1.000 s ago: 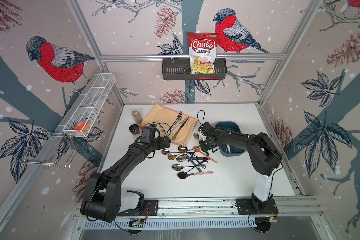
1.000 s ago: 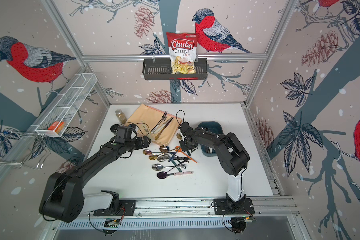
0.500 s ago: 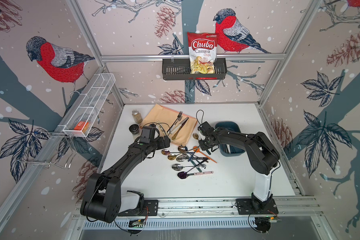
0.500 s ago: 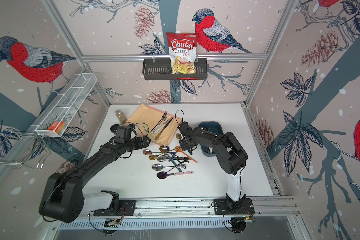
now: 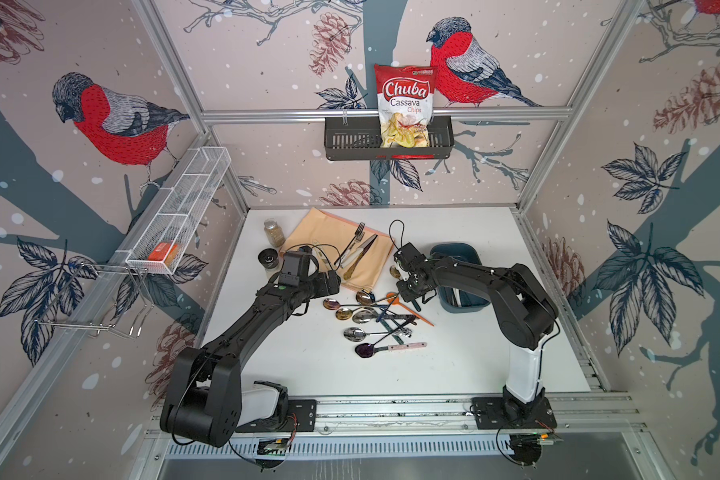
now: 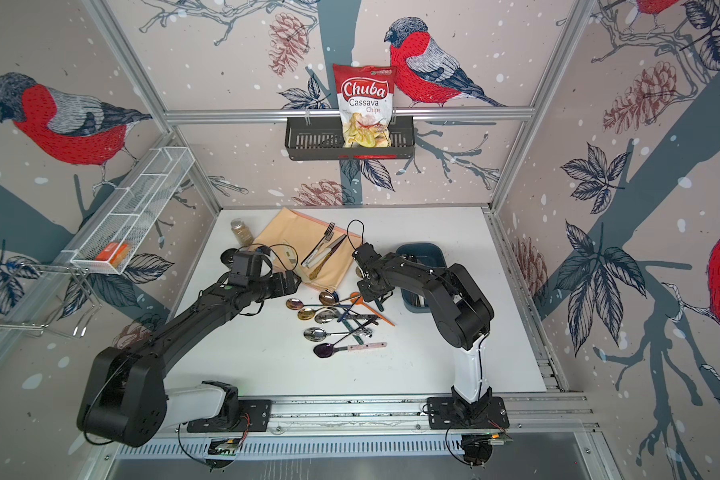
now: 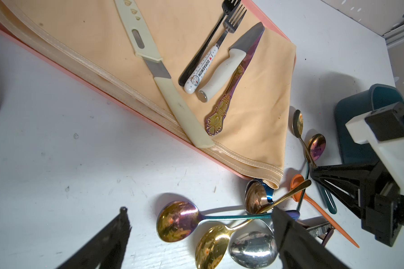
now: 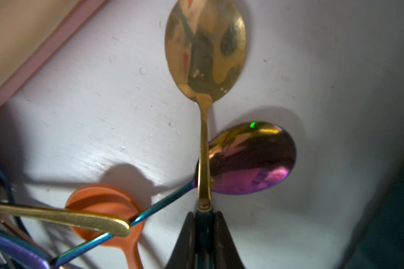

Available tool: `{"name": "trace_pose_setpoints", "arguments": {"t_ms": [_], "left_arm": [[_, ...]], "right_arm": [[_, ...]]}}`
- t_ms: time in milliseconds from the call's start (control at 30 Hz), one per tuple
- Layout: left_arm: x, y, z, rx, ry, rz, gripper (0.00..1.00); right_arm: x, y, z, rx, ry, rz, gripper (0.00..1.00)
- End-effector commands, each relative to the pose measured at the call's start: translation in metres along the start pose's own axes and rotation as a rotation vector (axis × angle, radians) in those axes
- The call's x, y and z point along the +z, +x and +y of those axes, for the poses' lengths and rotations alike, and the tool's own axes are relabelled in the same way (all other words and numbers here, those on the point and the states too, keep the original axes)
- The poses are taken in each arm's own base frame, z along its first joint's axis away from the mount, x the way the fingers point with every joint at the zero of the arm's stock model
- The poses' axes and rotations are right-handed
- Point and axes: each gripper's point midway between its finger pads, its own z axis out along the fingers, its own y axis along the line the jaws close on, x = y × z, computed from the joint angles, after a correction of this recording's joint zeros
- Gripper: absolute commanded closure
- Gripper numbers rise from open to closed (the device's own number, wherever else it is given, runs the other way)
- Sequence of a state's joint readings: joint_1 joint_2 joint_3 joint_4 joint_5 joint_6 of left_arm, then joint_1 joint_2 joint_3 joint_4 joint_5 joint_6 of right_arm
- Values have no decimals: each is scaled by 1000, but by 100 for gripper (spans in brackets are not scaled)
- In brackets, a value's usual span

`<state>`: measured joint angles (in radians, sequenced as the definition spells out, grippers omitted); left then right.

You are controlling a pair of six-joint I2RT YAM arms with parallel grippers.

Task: Put the spoon into the storage box
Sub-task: Pick up the spoon from the center of the board, then place the spoon in the storage box.

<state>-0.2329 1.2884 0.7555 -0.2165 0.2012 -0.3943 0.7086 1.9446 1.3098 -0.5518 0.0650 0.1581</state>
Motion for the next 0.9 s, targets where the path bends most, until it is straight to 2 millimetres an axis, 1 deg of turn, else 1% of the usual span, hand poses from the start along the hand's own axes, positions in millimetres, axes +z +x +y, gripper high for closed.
{"name": "trace_pose_setpoints", "arguments": {"t_ms": [0,133,233,333,433,533,633,800,867], "left_arm": [[-3,-8,-3,40,5,-23,4],[-3,-11,-10,72,13,-21,4],[-1,-12,-19,115,17,-14,4],[2,-13,-32,165,26,-5,4],[6,-13,-44,204,38,4,4],[11,-14,-56,244,49,14,4],[17,-13,-68,278,59,29,4],[25,-11,-83,316,72,48,4],[29,-8,-85,320,73,60,4]], "right_arm": [[-17,-11,-4,6,29,-37,92],[-36,-23,-9,15,44,-79,93],[-50,-29,-18,30,72,-104,94],[-64,-32,-35,84,82,-129,94],[-79,-33,-58,155,89,-154,94],[-89,-24,-84,230,101,-161,94],[-90,-9,-107,293,120,-146,94],[-84,14,-134,386,127,-122,94],[-80,20,-140,415,119,-116,94]]}}
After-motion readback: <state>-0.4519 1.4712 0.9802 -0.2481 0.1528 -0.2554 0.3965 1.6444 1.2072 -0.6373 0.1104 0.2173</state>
